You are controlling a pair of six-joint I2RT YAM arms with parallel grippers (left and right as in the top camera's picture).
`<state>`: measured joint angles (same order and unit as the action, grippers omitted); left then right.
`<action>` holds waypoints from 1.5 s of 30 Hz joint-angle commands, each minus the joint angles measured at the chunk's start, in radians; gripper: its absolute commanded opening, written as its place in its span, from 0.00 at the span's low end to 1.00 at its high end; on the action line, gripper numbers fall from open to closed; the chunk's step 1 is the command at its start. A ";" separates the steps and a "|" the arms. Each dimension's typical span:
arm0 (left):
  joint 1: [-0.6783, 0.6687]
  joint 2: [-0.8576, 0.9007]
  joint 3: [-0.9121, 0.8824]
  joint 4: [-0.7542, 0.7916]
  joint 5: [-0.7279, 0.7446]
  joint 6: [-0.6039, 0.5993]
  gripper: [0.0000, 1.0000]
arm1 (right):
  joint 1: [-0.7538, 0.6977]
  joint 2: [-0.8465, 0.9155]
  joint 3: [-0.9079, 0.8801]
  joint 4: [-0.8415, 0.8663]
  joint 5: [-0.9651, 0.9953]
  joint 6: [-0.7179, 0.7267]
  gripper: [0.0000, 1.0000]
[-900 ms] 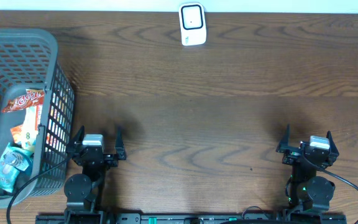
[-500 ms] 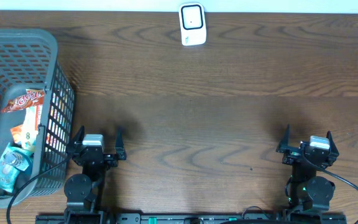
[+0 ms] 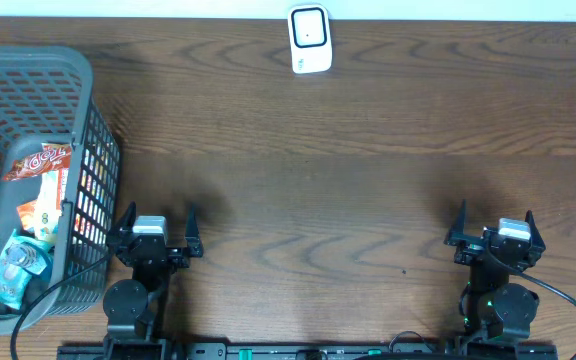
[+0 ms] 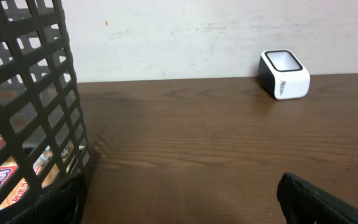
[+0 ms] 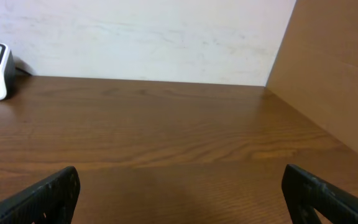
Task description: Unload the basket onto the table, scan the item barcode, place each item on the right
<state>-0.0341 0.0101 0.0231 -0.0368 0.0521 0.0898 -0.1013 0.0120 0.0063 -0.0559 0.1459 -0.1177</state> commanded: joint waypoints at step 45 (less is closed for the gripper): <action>0.005 -0.003 0.092 0.039 0.380 -0.273 0.98 | 0.005 -0.001 -0.001 -0.005 -0.010 -0.011 0.99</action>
<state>-0.0341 0.0101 0.0460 -0.0032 0.3286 -0.1295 -0.1013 0.0120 0.0063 -0.0559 0.1459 -0.1177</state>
